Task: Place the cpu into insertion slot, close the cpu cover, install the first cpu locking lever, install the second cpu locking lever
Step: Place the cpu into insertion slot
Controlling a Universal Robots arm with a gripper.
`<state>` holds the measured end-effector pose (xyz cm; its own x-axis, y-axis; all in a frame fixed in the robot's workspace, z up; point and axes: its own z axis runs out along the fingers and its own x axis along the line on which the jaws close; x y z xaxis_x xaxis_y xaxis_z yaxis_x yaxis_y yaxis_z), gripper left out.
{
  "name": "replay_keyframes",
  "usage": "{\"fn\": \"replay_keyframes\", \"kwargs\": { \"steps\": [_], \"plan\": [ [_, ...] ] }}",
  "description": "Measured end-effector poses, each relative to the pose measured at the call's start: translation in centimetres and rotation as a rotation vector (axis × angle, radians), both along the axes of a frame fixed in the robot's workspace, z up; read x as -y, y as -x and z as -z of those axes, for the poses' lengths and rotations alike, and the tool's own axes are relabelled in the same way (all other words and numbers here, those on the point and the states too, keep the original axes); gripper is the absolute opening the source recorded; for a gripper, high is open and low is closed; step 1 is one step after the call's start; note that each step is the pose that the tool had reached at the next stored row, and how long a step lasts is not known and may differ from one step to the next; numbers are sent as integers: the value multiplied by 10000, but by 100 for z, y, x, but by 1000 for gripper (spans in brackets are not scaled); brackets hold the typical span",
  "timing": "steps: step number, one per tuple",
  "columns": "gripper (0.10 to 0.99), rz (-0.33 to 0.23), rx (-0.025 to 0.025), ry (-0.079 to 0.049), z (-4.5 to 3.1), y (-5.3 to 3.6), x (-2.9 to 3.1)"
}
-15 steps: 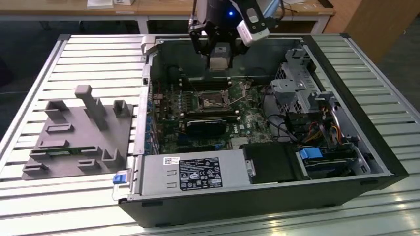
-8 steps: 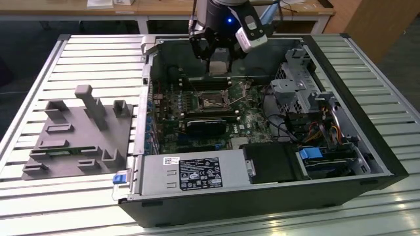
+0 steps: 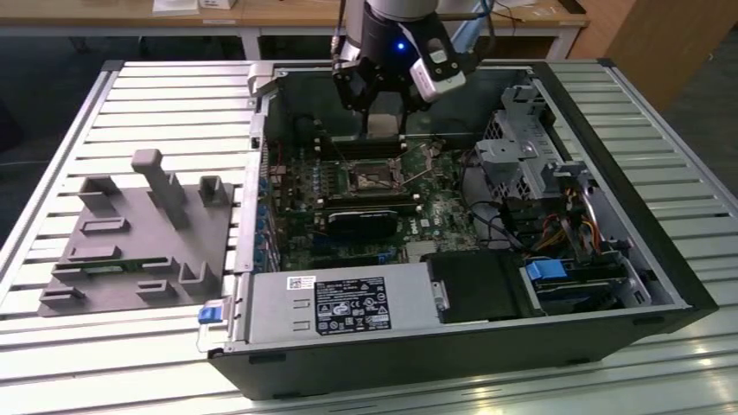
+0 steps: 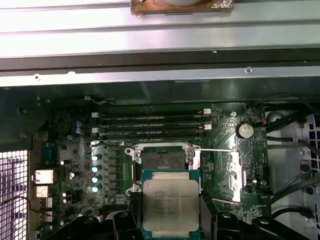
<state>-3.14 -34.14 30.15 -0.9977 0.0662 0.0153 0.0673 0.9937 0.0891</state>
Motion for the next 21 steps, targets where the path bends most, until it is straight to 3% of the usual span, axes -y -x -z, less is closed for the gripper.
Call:
{"fn": "replay_keyframes", "kwargs": {
  "steps": [21],
  "plan": [
    [541, 3283, 0, 0, 106, 2, 0]
  ]
}}
